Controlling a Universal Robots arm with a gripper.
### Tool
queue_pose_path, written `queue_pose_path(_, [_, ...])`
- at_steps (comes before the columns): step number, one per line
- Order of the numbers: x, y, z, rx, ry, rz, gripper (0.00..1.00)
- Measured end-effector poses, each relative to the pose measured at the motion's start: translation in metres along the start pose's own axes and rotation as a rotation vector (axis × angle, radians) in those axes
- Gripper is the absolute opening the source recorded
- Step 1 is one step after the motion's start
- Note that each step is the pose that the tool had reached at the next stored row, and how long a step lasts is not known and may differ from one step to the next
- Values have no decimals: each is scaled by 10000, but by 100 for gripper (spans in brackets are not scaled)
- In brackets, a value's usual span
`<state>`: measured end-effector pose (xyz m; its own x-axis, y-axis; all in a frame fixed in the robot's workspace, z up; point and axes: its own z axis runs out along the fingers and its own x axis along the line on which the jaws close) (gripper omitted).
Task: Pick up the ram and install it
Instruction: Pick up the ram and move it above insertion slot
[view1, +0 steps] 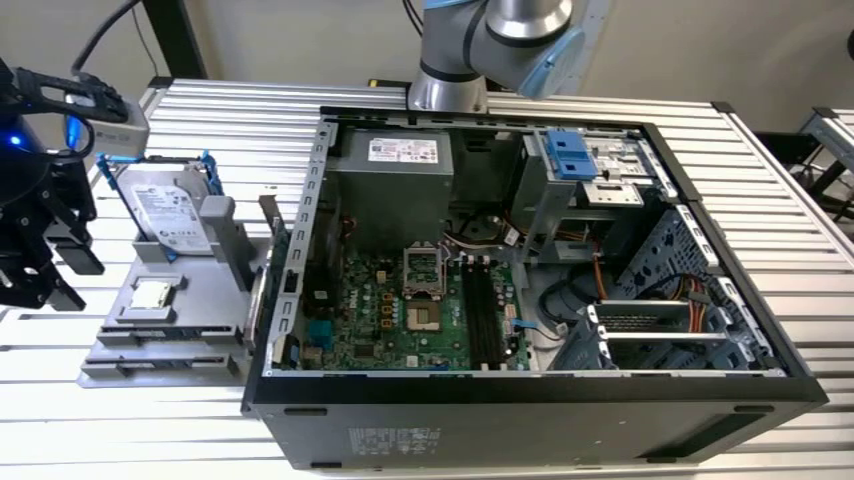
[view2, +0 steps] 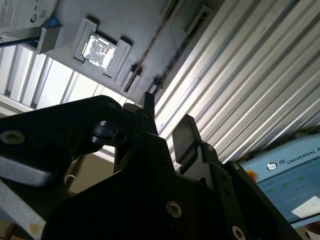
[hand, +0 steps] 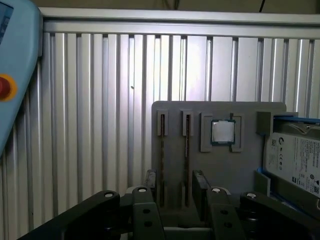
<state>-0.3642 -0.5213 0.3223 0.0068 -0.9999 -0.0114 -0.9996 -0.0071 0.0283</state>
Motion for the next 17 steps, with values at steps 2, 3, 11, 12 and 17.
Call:
queue_pose_path(2, [0, 0, 3, 0, 0, 0, 100])
queue_pose_path(3, [0, 0, 5, 1, -1, 0, 100])
queue_pose_path(11, [0, -1, 28, 1, -1, 0, 100])
queue_pose_path(12, [0, -1, 33, 1, -1, 0, 100])
queue_pose_path(17, [0, -2, 56, 0, 0, 0, 100])
